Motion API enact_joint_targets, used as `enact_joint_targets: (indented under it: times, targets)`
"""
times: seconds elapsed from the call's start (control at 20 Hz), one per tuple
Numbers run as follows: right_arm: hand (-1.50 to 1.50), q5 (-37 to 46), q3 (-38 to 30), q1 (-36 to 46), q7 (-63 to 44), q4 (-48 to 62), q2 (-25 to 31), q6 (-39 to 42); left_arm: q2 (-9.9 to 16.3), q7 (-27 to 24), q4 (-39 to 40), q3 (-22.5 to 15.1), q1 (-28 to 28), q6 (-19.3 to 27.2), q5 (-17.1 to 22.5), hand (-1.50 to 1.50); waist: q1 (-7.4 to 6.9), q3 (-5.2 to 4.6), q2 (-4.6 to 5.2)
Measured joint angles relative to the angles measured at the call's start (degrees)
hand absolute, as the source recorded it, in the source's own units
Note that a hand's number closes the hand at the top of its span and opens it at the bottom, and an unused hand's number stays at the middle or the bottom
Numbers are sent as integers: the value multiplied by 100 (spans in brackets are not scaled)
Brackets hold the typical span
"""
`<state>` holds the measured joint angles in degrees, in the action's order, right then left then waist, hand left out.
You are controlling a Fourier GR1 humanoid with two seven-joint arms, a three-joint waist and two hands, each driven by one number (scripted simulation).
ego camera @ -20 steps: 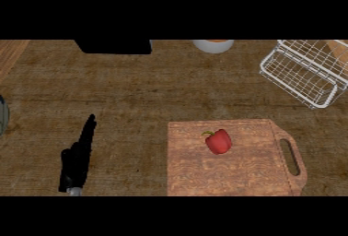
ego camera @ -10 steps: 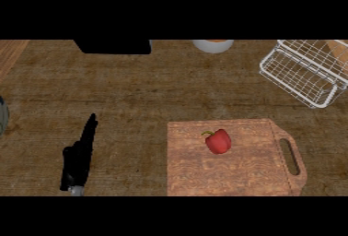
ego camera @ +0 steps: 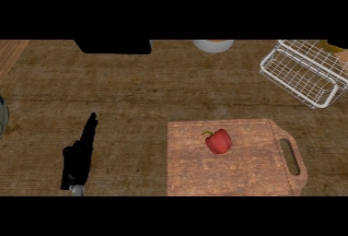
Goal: Pick the lemon from the cutting board and place it in the tiered basket
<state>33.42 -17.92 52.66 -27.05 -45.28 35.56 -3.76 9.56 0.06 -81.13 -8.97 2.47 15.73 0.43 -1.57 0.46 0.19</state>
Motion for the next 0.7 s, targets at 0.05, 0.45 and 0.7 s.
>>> enact_joint_targets:
  times: [0.05, 0.45, 0.7]
  targets:
    - [-150, -114, -104, 14, 70, 74, -67, -61, -20, 13, -5, -13, 3, 40, -42, 0, 9, -1, -3]
    - [-150, -982, -918, 241, 744, 286, -350, -624, -53, 25, -56, 12, 80, 48, -99, 0, 49, -1, -19]
    - [-150, -1129, -1305, 238, 1025, 127, -79, -1272, 5, 60, -92, 68, 133, -41, -62, 0, 99, -3, -34]
